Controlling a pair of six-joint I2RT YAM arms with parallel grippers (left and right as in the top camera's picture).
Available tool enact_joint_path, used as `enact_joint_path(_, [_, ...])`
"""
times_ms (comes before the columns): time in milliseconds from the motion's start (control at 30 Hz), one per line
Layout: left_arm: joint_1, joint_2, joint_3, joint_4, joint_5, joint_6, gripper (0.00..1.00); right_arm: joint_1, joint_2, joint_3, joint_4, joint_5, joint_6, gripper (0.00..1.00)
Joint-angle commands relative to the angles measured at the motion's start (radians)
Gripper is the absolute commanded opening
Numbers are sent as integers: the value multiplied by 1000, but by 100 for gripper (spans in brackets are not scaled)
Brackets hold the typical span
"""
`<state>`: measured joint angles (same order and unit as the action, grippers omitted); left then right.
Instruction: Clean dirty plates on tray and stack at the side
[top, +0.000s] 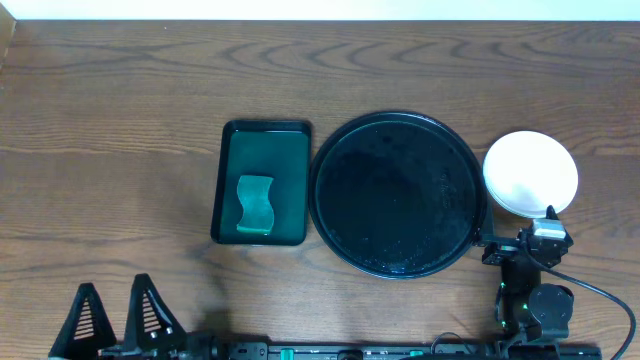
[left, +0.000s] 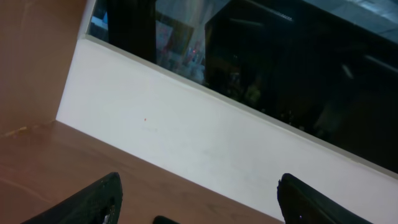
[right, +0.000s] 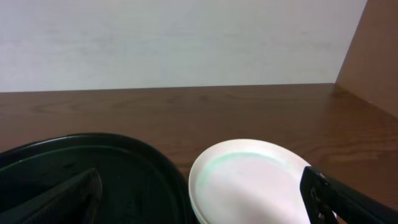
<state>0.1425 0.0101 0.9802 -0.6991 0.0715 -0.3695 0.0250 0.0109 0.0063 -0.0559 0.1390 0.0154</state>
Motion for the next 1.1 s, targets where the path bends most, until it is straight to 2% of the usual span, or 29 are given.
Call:
enact_joint_path(0, [-11, -7, -20, 5, -6, -2, 80, 12, -6, -1, -3, 10, 14, 99])
enact_joint_path(67, [-20, -7, -26, 13, -14, -2, 80, 12, -6, -1, -3, 10, 14, 99])
enact_joint_path(167, [-31, -7, -47, 116, -31, -1, 80, 12, -6, -1, -3, 10, 14, 99])
enact_joint_path(533, [-31, -7, -225, 668, -31, -2, 80, 12, -6, -1, -3, 10, 14, 99])
enact_joint_path(833, [-55, -8, -496, 1089, -31, -2, 80, 12, -6, -1, -3, 10, 14, 99])
enact_joint_path(1067, [-55, -8, -685, 1314, -30, -7, 80, 12, -6, -1, -3, 10, 14, 99])
